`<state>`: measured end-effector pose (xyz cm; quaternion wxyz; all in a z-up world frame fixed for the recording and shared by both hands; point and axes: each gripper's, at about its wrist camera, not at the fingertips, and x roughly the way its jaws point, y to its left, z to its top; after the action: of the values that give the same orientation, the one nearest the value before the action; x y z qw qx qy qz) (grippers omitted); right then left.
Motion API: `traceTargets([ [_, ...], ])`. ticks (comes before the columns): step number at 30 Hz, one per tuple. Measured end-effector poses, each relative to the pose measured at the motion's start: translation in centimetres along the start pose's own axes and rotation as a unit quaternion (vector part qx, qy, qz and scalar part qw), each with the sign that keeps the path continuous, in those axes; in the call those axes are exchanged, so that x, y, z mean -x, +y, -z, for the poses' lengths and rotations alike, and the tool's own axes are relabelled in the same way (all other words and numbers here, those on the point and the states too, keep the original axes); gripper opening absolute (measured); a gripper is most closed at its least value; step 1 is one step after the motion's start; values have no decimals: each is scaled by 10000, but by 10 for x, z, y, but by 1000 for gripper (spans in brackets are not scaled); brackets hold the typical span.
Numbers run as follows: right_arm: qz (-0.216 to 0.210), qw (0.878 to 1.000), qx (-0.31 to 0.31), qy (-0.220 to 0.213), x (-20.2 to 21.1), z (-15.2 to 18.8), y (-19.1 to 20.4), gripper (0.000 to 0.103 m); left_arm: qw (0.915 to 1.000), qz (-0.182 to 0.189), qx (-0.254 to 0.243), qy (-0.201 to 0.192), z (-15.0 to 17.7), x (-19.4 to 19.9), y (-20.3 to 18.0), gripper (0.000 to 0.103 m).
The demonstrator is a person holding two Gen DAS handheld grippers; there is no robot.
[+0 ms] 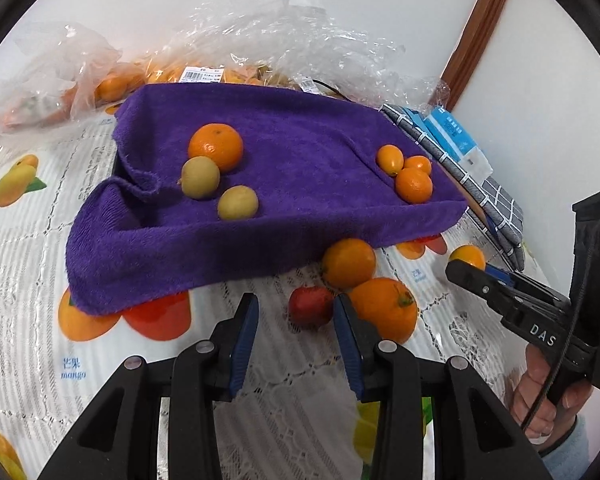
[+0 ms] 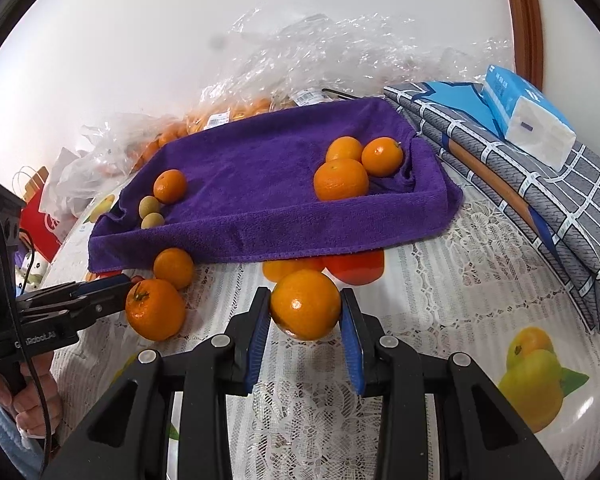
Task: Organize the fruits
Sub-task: 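Grasp the small red fruit with the left tool while the right tool holds its orange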
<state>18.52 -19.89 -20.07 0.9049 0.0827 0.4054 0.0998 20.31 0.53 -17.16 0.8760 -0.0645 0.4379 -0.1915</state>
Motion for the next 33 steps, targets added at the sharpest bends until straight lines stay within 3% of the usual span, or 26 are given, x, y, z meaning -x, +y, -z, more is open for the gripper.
traceTargets([
  [6,-83,10000,-33,36,-2,0,-1,34,10000,28,6,-1,-3,-3,-1,34],
  [11,-100,9999,-49,51,-2,0,-1,34,9998,177,-13,29,-1,-3,-2,24],
  [18,-97,9999,-95,47,-2,0,-3,34,9997,249,45,-68,0,2,1,24],
  [33,49,9997,-175,-131,6,1,-3,34,9953,314,407,-820,-8,38,19,24],
])
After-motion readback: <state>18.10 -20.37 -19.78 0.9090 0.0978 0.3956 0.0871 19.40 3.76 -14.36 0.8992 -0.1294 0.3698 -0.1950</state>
